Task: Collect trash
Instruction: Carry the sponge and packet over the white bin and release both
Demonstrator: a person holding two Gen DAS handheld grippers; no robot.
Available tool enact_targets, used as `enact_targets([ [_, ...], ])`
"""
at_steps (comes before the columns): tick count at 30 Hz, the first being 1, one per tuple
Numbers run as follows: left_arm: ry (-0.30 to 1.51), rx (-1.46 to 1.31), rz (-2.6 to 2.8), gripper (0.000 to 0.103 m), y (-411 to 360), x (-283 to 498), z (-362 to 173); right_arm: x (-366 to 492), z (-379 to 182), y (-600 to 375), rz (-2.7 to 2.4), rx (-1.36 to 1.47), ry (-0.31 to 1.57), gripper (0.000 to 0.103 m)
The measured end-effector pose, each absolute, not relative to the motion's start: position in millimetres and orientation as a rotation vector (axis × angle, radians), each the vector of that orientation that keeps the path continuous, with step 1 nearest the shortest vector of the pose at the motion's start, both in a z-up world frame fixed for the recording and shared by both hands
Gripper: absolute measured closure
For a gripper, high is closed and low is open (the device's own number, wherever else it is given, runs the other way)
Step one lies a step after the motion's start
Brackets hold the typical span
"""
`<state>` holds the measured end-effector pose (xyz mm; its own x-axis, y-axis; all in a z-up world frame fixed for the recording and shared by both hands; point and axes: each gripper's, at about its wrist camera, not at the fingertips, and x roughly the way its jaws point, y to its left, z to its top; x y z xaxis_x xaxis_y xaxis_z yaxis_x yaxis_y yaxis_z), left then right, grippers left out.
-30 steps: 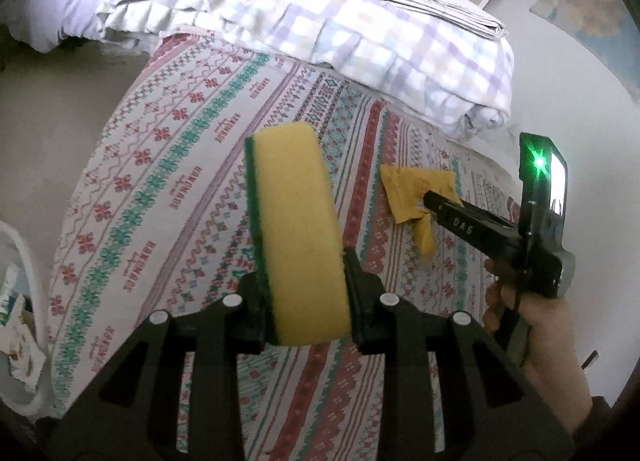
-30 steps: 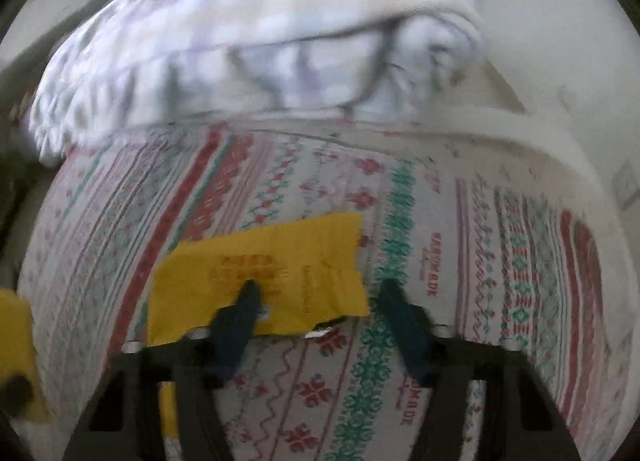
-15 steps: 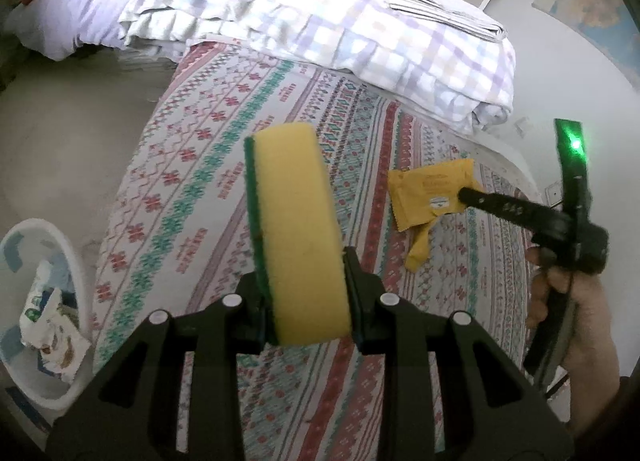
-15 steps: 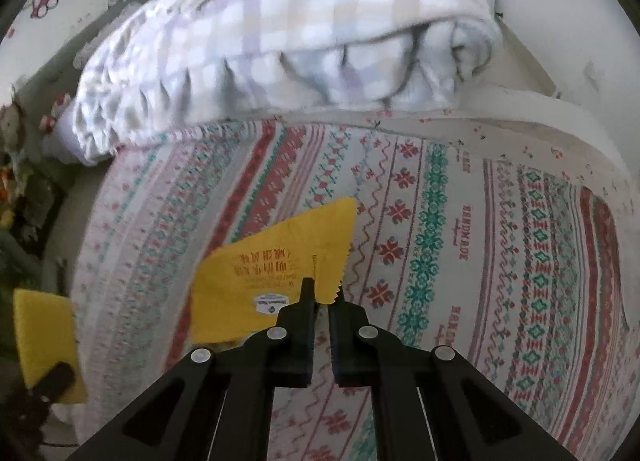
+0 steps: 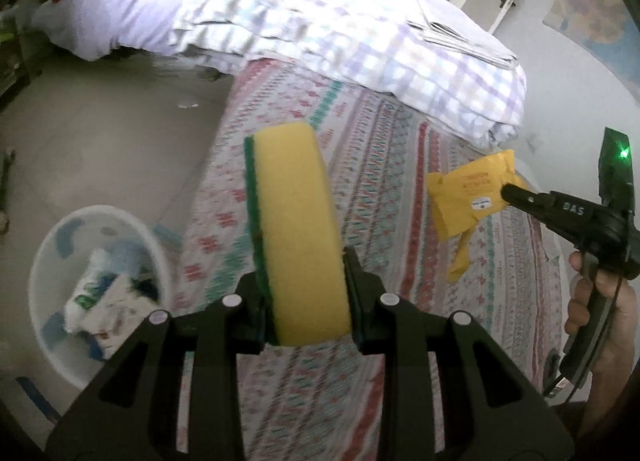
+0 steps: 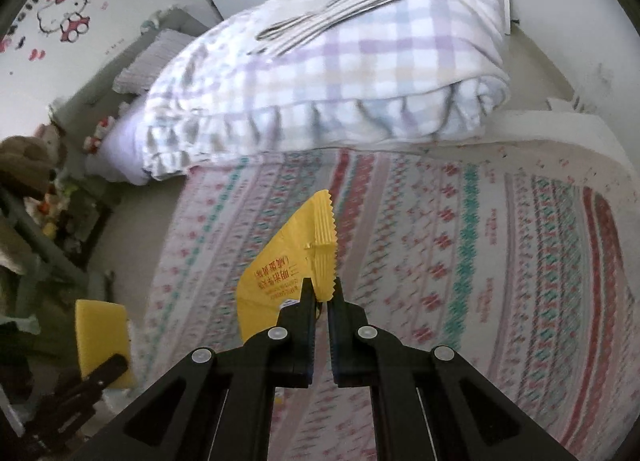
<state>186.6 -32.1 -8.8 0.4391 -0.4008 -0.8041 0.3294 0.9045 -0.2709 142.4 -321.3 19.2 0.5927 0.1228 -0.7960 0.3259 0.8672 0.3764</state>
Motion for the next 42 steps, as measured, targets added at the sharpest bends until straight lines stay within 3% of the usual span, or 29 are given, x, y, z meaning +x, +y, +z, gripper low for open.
enact_targets([
  [17, 1.020, -0.199, -0.235, 0.070, 108.7, 189.8, -11.3, 162.3, 37.4, -193.1, 0.146, 0.469, 0.948, 0.097],
  [24, 1.049, -0.239, -0.192, 0.070, 131.5, 190.3, -23.5, 172.4, 32.5, -146.5, 0.229, 0.459, 0.970, 0.097],
  [26, 1.082, -0.226, -0.171, 0.061, 134.0, 192.9, -30.1, 175.9, 31.6, -134.1, 0.260, 0.453, 0.970, 0.097],
  [28, 1.122, -0.229, -0.134, 0.037, 138.3, 195.0, -36.5, 177.4, 30.4, -122.1, 0.295, 0.456, 0.971, 0.097],
  [30, 1.140, -0.264, -0.106, 0.028, 145.6, 194.6, -39.4, 179.9, 26.3, -108.9, 0.320, 0.453, 0.981, 0.097],
  [42, 1.143, -0.248, -0.022, 0.025, 166.3, 191.2, -32.7, 191.2, -1.4, -55.2, 0.375, 0.388, 1.053, 0.097],
])
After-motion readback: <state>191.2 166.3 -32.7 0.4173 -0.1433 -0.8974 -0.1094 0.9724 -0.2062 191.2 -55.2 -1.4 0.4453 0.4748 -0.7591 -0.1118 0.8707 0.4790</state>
